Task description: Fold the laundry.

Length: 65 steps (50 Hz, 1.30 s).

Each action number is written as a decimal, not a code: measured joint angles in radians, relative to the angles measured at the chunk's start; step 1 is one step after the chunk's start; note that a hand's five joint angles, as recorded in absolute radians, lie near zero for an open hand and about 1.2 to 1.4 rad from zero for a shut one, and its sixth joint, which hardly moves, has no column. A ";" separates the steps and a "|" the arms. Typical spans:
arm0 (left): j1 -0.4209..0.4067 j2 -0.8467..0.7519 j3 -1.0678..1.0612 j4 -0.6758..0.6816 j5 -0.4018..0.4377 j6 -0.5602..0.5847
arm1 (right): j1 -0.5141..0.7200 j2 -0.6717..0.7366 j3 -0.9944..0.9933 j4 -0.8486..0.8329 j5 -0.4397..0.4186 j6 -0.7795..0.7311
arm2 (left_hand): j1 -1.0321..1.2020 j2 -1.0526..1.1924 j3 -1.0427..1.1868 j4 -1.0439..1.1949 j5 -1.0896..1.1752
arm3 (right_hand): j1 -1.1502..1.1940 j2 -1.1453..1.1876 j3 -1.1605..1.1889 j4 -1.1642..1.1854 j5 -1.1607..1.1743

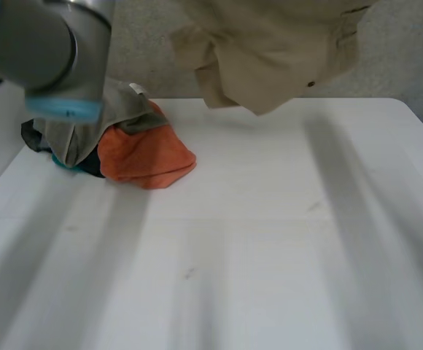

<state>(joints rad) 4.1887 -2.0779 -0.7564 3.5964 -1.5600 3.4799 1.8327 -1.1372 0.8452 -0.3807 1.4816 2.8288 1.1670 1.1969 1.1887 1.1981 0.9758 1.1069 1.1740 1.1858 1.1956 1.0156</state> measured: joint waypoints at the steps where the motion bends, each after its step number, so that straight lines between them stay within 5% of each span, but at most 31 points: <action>1: 0.000 0.000 0.000 0.000 0.000 0.000 | 0.000 0.000 0.000 0.000 0.000 0.000 | 0.000 0.000 0.000 0.000 0.000 | 0.000 0.000 0.000 0.000 0.000; 17: -0.041 -0.021 -0.677 0.025 -0.024 -0.012 | -0.043 0.177 0.408 0.042 -0.129 -0.047 | 0.000 0.000 0.000 0.000 0.000 | 0.000 0.000 0.000 0.000 0.000; 24: -0.085 0.004 -0.826 -0.039 -0.025 -0.003 | -0.074 0.166 0.555 0.222 -0.144 -0.140 | -0.001 0.001 0.000 0.000 0.000 | 0.000 0.000 0.000 0.000 0.000; 33: -0.127 0.197 -0.926 -0.416 -0.026 0.029 | -0.097 0.000 0.626 0.712 -0.214 -0.324 | 0.000 0.001 0.000 0.000 0.000 | 0.000 0.000 0.000 0.000 0.000; 39: -0.188 0.310 -0.976 -0.787 -0.015 0.067 | -0.150 -0.116 0.691 1.118 -0.245 -0.605 | 0.000 0.001 0.000 0.000 0.000 | 0.000 0.007 0.000 0.000 0.000; 44: -0.248 0.355 -0.984 -1.029 0.010 0.080 | -0.205 -0.181 0.761 1.277 -0.258 -0.814 | 0.000 0.001 0.000 0.000 0.000 | 0.000 0.007 0.000 0.000 0.000; 53: -0.261 0.298 -0.884 -1.121 0.029 0.096 | -0.234 -0.178 0.793 1.253 -0.279 -0.860 | 0.000 0.001 0.000 0.000 0.000 | 0.000 0.007 0.000 0.000 0.000; 65: -0.142 0.051 -0.530 -0.902 0.006 0.099 | -0.182 -0.093 0.692 0.905 -0.298 -0.610 | 0.000 0.001 0.000 0.000 0.010 | 0.000 0.007 0.000 0.000 0.002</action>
<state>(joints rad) 4.0468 -2.0273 -1.2864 2.6940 -1.5535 3.5789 1.6512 -1.2299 1.5374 0.5240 1.1832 2.2191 1.1670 1.1974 1.1887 1.1983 0.9863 1.1070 1.1810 1.1859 1.1957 1.0179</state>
